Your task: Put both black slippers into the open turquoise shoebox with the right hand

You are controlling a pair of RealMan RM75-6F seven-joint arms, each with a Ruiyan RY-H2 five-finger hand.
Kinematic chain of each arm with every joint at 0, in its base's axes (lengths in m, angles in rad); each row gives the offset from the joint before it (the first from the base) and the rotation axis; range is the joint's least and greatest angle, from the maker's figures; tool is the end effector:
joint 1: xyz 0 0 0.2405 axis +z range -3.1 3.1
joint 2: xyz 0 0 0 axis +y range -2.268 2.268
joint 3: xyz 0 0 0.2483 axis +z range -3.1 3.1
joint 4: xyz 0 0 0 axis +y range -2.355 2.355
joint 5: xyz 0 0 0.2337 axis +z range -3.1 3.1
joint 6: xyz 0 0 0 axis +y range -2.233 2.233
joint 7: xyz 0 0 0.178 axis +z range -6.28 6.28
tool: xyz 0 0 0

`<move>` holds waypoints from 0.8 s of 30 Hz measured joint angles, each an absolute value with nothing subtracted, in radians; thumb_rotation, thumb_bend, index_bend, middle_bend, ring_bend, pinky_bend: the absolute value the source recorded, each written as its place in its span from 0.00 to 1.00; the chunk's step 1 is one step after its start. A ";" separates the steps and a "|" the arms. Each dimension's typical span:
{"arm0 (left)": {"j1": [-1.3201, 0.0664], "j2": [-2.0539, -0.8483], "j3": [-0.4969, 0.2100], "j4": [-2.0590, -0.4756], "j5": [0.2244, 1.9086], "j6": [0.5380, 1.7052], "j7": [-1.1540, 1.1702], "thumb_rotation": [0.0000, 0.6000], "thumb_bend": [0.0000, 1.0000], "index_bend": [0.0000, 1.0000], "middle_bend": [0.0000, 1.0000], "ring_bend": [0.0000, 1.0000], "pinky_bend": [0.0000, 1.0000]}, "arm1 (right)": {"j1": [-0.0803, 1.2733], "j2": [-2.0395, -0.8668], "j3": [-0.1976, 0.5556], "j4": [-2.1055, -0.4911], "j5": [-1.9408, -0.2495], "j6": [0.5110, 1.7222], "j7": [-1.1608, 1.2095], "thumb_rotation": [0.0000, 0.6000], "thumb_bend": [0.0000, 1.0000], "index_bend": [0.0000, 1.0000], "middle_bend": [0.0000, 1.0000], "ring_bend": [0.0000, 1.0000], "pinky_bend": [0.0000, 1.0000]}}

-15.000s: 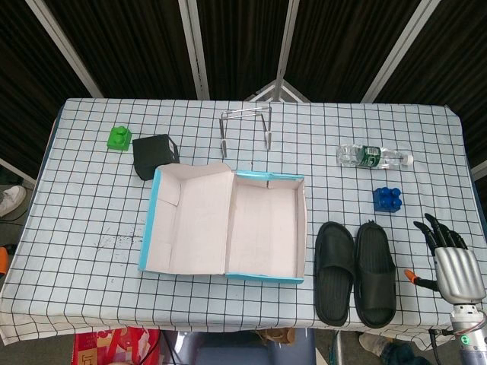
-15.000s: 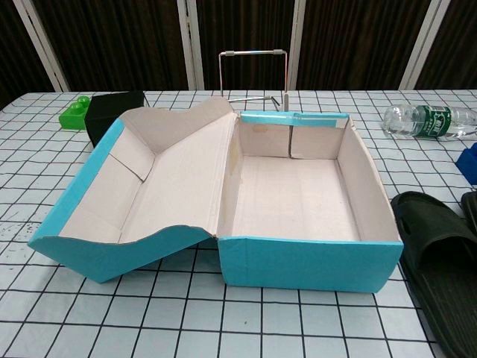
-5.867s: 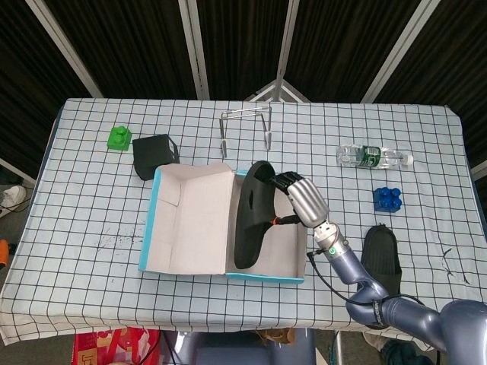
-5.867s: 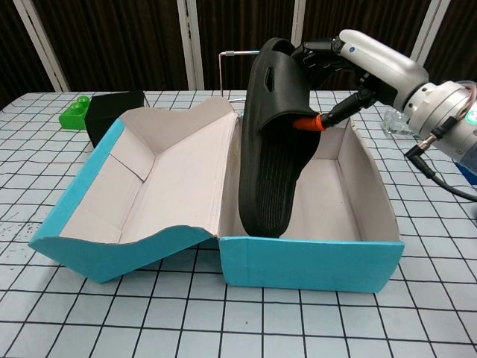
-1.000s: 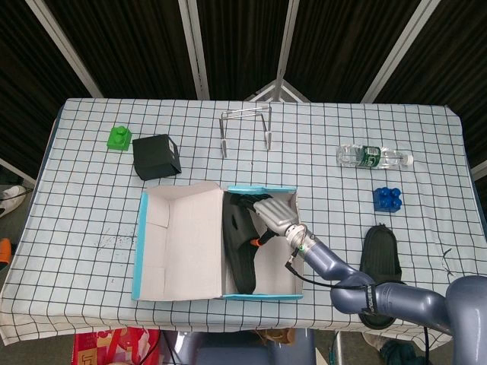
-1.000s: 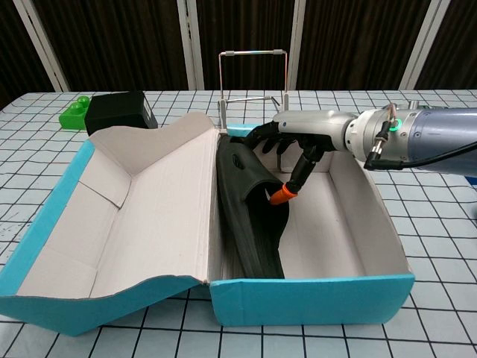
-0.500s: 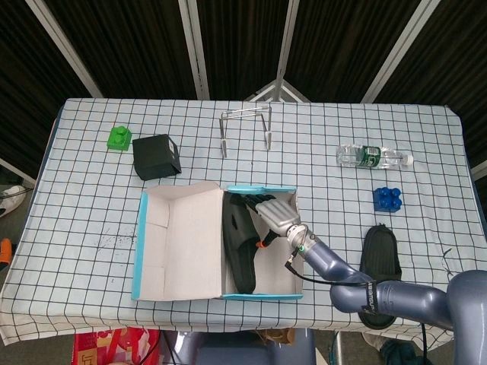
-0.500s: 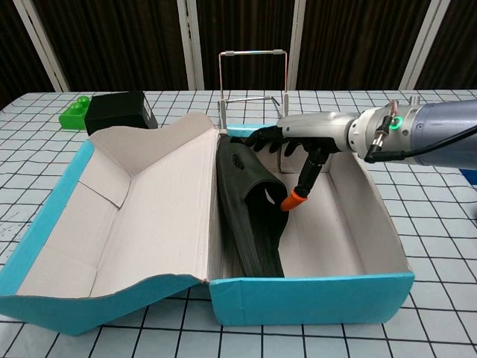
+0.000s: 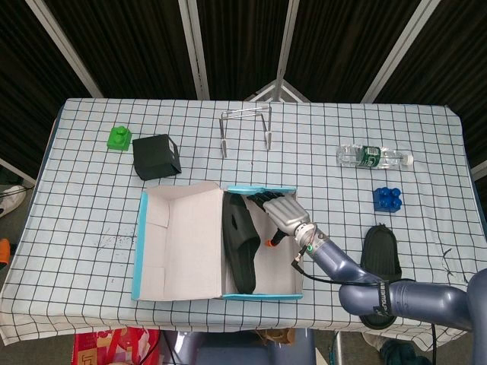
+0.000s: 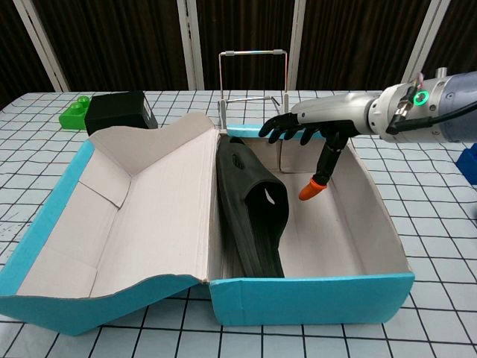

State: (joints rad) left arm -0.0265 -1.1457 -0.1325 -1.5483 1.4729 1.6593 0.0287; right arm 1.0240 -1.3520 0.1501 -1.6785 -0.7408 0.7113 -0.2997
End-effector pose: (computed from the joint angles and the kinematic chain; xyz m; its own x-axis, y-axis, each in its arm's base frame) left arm -0.3202 0.2122 0.1769 0.4503 -0.2278 0.8633 0.8924 0.0825 -0.4437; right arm -0.0756 -0.3813 -0.0468 0.3960 -0.5245 0.7537 -0.8982 -0.3918 0.1993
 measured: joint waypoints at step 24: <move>-0.027 -1.157 -0.151 -1.529 1.455 1.672 0.025 1.00 0.64 0.23 0.05 0.03 0.10 | 0.895 -0.879 0.132 -1.980 -0.729 0.809 -0.236 1.00 0.12 0.09 0.07 0.09 0.14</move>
